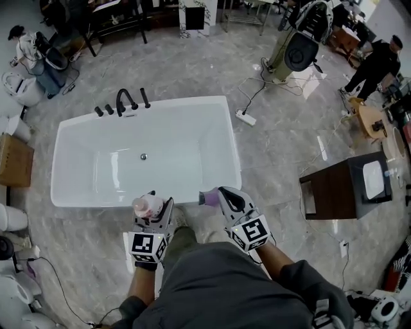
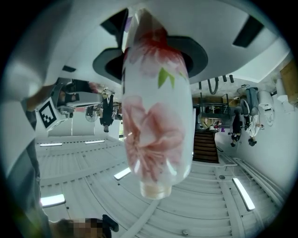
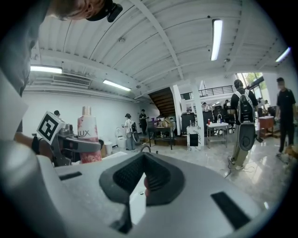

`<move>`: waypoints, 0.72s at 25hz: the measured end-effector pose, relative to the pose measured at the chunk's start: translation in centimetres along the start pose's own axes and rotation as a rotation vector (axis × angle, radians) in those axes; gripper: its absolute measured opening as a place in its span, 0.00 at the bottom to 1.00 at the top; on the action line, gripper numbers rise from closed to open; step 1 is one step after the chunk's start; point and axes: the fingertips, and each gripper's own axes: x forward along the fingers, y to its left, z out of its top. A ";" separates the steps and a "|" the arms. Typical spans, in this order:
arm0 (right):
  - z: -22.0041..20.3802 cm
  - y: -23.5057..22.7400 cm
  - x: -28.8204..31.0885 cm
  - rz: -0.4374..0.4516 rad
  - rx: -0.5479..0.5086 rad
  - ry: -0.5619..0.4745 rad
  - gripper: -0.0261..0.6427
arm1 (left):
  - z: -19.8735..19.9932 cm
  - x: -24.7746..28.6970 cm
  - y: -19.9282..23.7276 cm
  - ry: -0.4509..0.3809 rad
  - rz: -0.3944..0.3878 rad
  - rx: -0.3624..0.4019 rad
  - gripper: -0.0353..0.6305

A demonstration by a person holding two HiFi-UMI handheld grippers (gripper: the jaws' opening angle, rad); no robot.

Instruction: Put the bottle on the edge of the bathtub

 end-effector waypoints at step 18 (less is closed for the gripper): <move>2.1 -6.3 16.3 -0.133 -0.052 0.002 0.04 | 1.3 17.4 11.3 0.001 -0.144 0.079 0.39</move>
